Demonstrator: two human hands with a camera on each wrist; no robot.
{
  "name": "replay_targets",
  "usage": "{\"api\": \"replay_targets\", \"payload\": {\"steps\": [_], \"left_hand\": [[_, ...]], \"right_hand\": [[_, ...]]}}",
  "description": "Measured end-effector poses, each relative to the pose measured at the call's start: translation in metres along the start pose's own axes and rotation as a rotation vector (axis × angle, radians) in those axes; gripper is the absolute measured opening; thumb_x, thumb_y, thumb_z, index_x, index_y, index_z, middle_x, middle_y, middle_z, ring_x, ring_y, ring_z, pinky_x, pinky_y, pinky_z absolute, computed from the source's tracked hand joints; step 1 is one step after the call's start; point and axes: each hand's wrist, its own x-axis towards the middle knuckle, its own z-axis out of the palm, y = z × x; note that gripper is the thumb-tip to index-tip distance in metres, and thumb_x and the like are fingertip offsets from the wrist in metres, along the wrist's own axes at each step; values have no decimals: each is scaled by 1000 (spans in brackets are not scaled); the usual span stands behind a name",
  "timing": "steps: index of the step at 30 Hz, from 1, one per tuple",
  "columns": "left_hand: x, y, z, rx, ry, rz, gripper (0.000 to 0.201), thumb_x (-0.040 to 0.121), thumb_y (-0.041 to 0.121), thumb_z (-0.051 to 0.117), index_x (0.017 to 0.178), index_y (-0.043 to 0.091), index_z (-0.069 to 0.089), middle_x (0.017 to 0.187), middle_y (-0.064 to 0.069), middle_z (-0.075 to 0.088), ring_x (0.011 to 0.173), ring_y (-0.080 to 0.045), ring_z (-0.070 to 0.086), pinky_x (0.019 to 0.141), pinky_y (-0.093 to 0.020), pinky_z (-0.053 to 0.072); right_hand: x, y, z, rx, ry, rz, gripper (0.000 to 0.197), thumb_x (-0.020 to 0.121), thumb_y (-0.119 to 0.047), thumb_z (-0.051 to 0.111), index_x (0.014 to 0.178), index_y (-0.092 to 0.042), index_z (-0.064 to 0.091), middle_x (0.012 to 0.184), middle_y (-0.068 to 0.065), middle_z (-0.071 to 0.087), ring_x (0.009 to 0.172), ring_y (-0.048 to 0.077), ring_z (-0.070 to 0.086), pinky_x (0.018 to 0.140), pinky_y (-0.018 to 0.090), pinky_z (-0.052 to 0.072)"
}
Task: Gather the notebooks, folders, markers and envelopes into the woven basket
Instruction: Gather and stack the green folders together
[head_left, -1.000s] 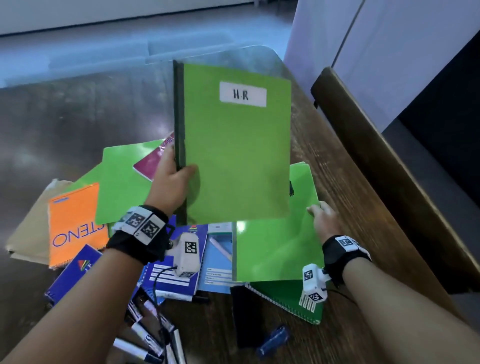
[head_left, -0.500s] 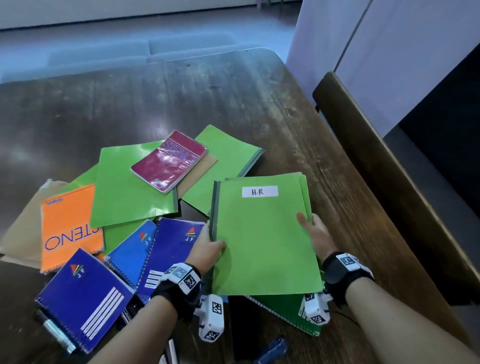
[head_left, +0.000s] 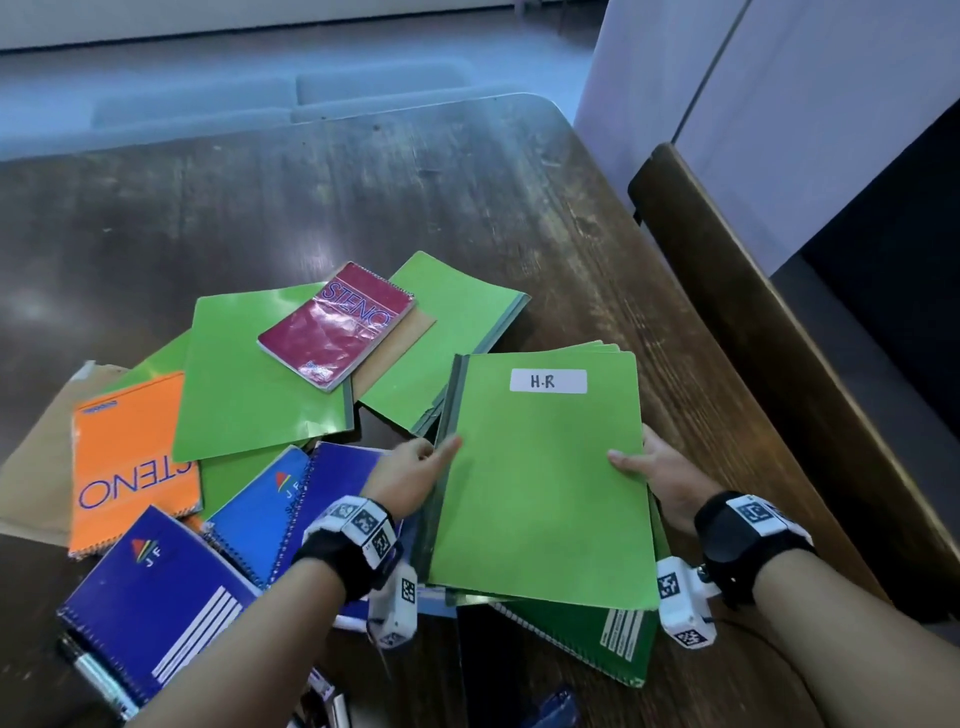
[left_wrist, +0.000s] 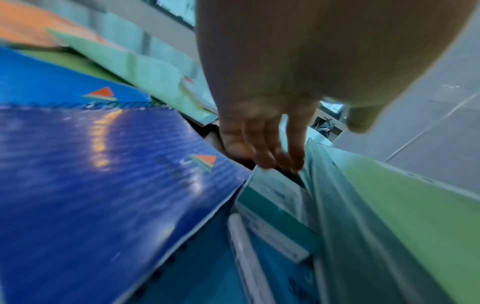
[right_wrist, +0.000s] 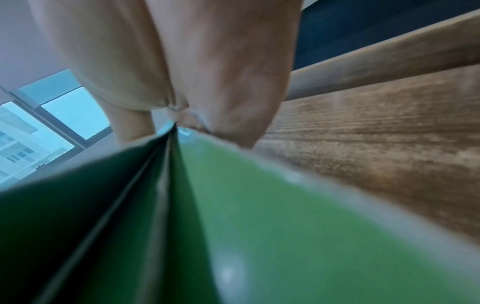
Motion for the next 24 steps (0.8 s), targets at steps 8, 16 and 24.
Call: {"api": "replay_targets", "payload": {"steps": [8, 16, 24], "left_hand": [[79, 12, -15, 680, 101, 13, 91, 84, 34, 72, 154, 26, 14, 162, -12, 11, 147, -34, 21, 115, -55, 30], [74, 22, -16, 663, 266, 213, 29, 88, -7, 41, 111, 9, 46, 96, -12, 59, 80, -30, 61, 69, -41, 56], [5, 49, -43, 574, 599, 273, 40, 87, -8, 38, 124, 7, 46, 103, -17, 61, 83, -36, 63, 66, -46, 55]], "right_hand": [[-3, 0, -11, -27, 13, -13, 54, 100, -4, 53, 150, -18, 37, 138, -3, 54, 97, 4, 56, 87, 18, 41], [-1, 23, -7, -17, 64, 41, 50, 100, -5, 55, 145, -21, 41, 139, -1, 53, 102, 10, 58, 87, 24, 45], [-17, 16, 17, -95, 94, 29, 74, 98, -21, 61, 159, -23, 19, 161, 4, 32, 145, 26, 36, 121, 50, 23]]}}
